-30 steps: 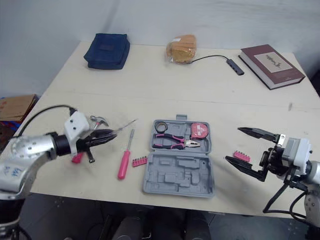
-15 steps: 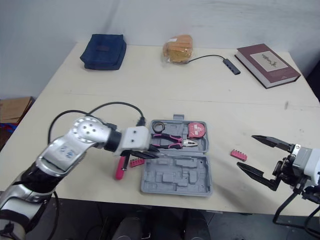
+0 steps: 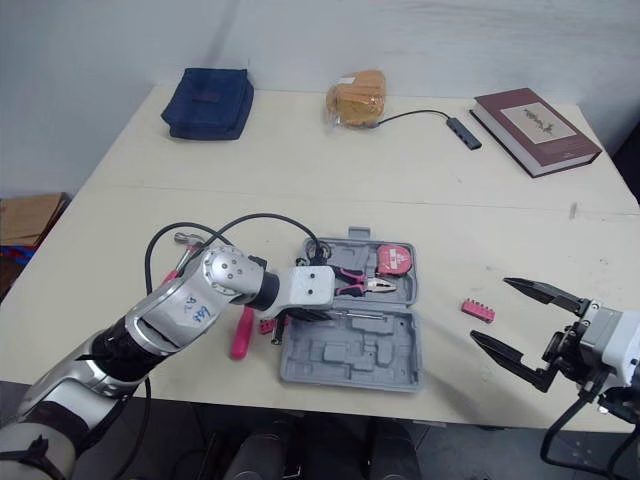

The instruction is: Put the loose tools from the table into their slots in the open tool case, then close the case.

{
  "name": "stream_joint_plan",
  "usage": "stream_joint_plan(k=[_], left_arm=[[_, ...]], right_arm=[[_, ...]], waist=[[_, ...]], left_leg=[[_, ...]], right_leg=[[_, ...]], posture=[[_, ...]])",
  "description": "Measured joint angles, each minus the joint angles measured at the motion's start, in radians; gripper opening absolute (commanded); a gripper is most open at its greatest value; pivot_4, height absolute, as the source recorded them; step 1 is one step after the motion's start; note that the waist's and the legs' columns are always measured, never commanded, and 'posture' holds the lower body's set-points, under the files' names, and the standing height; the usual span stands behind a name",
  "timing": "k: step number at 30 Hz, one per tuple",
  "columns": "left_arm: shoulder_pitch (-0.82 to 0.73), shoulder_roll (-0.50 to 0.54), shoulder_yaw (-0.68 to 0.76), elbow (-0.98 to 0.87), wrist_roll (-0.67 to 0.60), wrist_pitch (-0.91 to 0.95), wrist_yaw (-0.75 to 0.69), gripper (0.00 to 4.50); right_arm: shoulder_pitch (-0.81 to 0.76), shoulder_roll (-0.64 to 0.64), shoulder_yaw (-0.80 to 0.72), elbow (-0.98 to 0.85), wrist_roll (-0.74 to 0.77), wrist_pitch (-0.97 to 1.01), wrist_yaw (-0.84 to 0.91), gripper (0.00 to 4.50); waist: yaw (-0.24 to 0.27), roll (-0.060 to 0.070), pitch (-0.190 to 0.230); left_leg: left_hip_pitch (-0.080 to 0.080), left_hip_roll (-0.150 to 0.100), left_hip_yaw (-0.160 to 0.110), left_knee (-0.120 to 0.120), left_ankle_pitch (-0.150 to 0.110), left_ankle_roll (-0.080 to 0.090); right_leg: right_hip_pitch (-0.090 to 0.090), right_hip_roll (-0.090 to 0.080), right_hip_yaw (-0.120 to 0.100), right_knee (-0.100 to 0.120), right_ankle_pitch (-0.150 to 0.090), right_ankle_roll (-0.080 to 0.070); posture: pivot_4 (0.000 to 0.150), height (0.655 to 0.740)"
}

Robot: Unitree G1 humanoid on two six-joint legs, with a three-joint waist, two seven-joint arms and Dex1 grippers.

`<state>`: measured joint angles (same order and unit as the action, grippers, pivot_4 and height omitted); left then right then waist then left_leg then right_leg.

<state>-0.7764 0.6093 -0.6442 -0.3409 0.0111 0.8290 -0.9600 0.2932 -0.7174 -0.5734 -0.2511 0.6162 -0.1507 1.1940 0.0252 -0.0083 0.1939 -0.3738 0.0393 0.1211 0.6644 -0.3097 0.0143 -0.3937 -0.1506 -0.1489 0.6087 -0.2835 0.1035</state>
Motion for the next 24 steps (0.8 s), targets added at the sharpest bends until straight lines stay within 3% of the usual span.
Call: stream_joint_plan(k=[9, 16, 24], left_arm=[[-0.005, -0.009, -0.013, 0.000, 0.032, -0.005, -0.003, 0.01], [-0.004, -0.009, -0.022, 0.000, 0.063, -0.056, 0.001, 3.12], [-0.005, 0.027, 0.045, -0.047, 0.058, -0.103, -0.041, 3.12]], right_arm=[[-0.001, 0.000, 0.016, -0.004, -0.001, 0.000, -0.011, 4.50], [-0.002, 0.000, 0.018, -0.016, -0.001, 0.001, -0.019, 4.50], [-0.032, -0.001, 0.046, -0.016, 0.000, 0.015, -0.008, 4.50]], waist=[[0.001, 0.000, 0.000], [0.001, 0.000, 0.000], [0.000, 0.000, 0.000]], left_leg=[[0.000, 0.000, 0.000, 0.001, 0.000, 0.000], [0.000, 0.000, 0.000, 0.001, 0.000, 0.000], [0.000, 0.001, 0.000, 0.001, 0.000, 0.000]], right_leg=[[0.000, 0.000, 0.000, 0.000, 0.000, 0.000], [0.000, 0.000, 0.000, 0.001, 0.000, 0.000], [0.000, 0.000, 0.000, 0.001, 0.000, 0.000]], posture=[[0.150, 0.7400], [0.150, 0.7400], [0.150, 0.7400]])
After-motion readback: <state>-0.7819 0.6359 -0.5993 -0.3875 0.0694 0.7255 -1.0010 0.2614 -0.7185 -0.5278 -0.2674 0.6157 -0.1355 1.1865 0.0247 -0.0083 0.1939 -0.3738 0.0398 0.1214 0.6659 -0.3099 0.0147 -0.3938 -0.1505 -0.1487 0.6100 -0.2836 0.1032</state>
